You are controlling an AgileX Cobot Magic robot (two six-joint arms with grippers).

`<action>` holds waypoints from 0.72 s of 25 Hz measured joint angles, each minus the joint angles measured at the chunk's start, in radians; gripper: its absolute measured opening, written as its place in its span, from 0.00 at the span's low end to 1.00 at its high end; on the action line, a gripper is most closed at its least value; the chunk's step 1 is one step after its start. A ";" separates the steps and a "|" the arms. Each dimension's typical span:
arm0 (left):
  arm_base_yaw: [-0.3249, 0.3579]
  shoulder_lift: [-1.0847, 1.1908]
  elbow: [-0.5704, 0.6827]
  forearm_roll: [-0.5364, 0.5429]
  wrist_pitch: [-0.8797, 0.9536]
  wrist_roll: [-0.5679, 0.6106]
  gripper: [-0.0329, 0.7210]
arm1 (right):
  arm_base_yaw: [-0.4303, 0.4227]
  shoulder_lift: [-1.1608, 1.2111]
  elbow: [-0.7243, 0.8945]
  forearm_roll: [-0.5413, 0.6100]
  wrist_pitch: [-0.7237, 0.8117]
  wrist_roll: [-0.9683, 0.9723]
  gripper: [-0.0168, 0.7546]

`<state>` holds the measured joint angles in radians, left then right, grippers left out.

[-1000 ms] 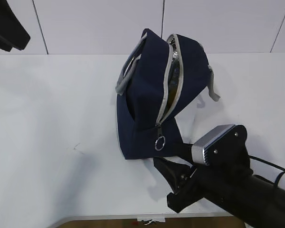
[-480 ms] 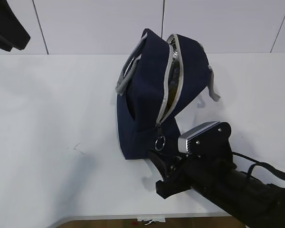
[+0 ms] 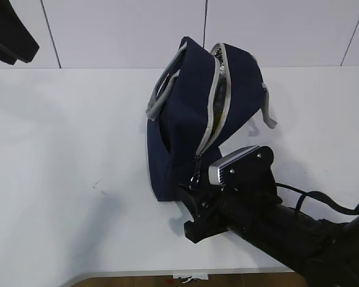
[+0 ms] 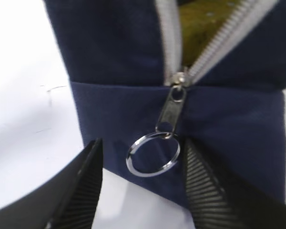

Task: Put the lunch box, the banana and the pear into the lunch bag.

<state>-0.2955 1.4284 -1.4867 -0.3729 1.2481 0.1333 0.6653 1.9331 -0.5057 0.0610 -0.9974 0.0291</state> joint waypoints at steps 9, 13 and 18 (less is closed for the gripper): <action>0.000 0.000 0.000 0.000 0.000 0.000 0.36 | 0.000 0.000 -0.002 -0.024 0.000 0.000 0.55; 0.000 0.000 0.000 0.000 0.000 0.000 0.36 | 0.000 0.000 -0.002 -0.023 0.000 0.000 0.55; 0.000 0.000 0.000 0.000 0.000 0.000 0.36 | 0.000 0.000 -0.002 -0.023 0.000 0.000 0.55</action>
<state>-0.2955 1.4284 -1.4867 -0.3729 1.2481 0.1333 0.6653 1.9331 -0.5074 0.0377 -0.9974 0.0291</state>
